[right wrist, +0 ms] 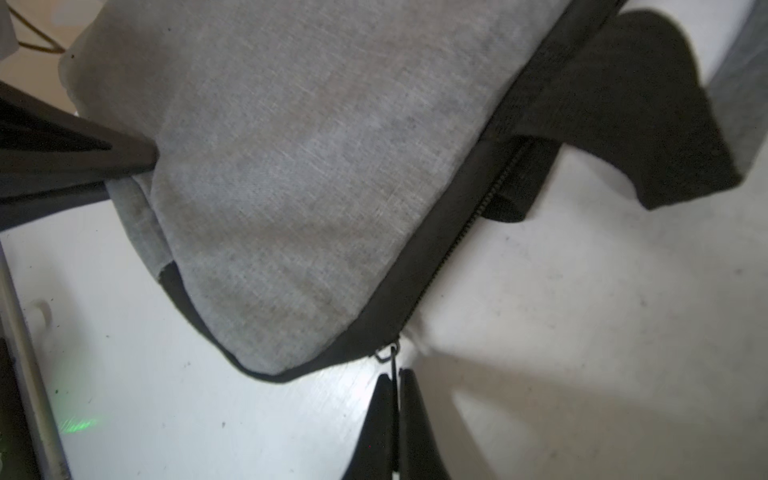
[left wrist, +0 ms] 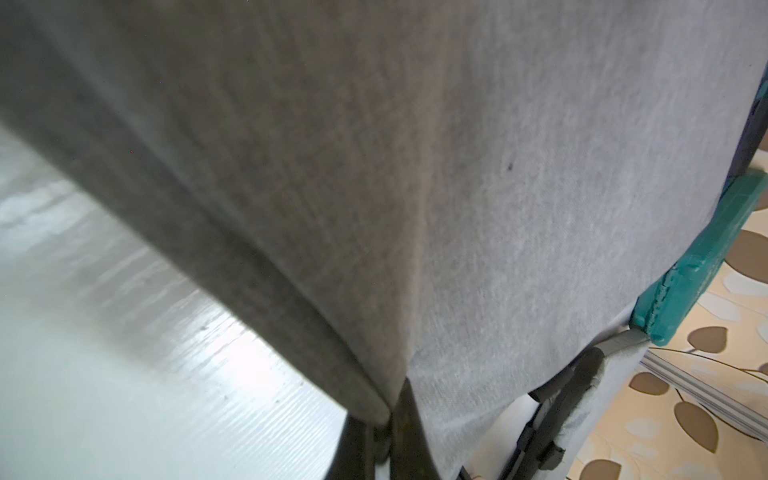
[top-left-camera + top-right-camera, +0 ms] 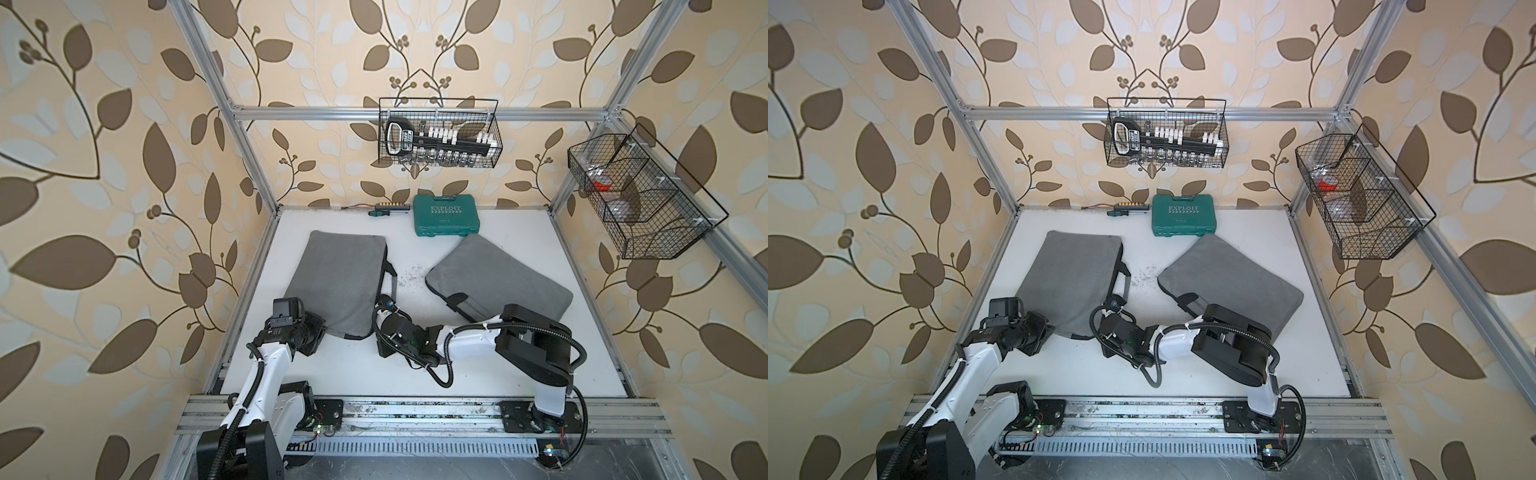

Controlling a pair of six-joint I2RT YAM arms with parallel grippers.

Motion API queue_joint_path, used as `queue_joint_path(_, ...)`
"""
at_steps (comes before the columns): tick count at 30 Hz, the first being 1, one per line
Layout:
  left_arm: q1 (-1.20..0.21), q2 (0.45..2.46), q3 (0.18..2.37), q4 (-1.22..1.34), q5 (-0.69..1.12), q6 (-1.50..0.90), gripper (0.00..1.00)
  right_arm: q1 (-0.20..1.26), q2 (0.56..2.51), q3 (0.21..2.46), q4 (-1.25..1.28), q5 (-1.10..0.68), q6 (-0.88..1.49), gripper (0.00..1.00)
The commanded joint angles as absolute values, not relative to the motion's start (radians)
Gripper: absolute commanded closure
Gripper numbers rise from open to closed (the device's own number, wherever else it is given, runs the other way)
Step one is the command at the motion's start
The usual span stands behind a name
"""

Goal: Put the mouse into the laptop bag
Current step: Zip the zipper on the zippered laptop bag.

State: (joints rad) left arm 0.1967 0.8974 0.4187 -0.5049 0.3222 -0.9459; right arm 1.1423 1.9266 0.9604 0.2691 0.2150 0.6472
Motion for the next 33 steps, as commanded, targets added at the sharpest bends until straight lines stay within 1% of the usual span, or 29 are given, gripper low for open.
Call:
queue_joint_path(1, 0.222, 0.898, 0.495, -0.563, 0.237, -0.903, 0.97, 1.158, 1.924, 0.968, 0.229, 0.266, 0.581, 1.00)
queue_joint_path(2, 0.223, 0.894, 0.493, -0.571, 0.248, -0.909, 0.84, 1.157, 1.931, 0.971, 0.259, 0.227, 0.566, 1.00)
queue_joint_path(3, 0.223, 0.885, 0.488, -0.584, 0.260, -0.917, 0.58, 1.157, 1.935, 0.965, 0.304, 0.190, 0.550, 1.00)
queue_joint_path(4, 0.223, 0.871, 0.482, -0.593, 0.270, -0.926, 0.35, 1.157, 1.938, 0.963, 0.348, 0.158, 0.530, 1.00)
queue_joint_path(5, 0.222, 0.849, 0.462, -0.593, 0.292, -0.934, 0.21, 1.158, 1.948, 0.966, 0.385, 0.117, 0.514, 1.00)
queue_joint_path(6, 0.223, 0.823, 0.445, -0.597, 0.315, -0.946, 0.08, 1.158, 1.961, 0.983, 0.403, 0.090, 0.501, 1.00)
queue_joint_path(7, 0.223, 0.797, 0.428, -0.609, 0.328, -0.960, 0.02, 1.159, 1.979, 1.006, 0.403, 0.075, 0.490, 1.00)
queue_joint_path(8, 0.224, 0.765, 0.414, -0.625, 0.339, -0.970, 0.01, 1.163, 2.003, 1.046, 0.390, 0.062, 0.475, 1.00)
queue_joint_path(11, 0.224, 0.689, 0.370, -0.664, 0.387, -0.997, 0.01, 1.186, 2.075, 1.137, 0.384, 0.016, 0.415, 1.00)
queue_joint_path(14, 0.223, 0.637, 0.312, -0.633, 0.468, -1.023, 0.01, 1.235, 2.107, 1.179, 0.414, 0.043, 0.330, 1.00)
queue_joint_path(19, 0.223, 0.642, 0.260, -0.605, 0.517, -1.039, 0.02, 1.277, 2.107, 1.179, 0.461, 0.042, 0.270, 1.00)
queue_joint_path(21, 0.223, 0.655, 0.253, -0.585, 0.518, -1.040, 0.05, 1.276, 2.097, 1.164, 0.484, 0.017, 0.269, 1.00)
queue_joint_path(22, 0.223, 0.662, 0.250, -0.575, 0.519, -1.040, 0.10, 1.278, 2.092, 1.158, 0.489, -0.002, 0.268, 1.00)
queue_joint_path(25, 0.224, 0.687, 0.253, -0.556, 0.502, -1.036, 0.31, 1.287, 2.085, 1.145, 0.486, -0.008, 0.241, 1.00)
queue_joint_path(27, 0.223, 0.707, 0.271, -0.568, 0.479, -1.023, 0.49, 1.289, 2.080, 1.126, 0.494, -0.001, 0.230, 1.00)
queue_joint_path(30, 0.224, 0.730, 0.302, -0.601, 0.442, -1.000, 0.73, 1.283, 2.072, 1.091, 0.505, 0.059, 0.224, 1.00)
queue_joint_path(33, 0.223, 0.735, 0.325, -0.629, 0.420, -0.982, 0.87, 1.261, 2.068, 1.082, 0.470, 0.115, 0.238, 1.00)
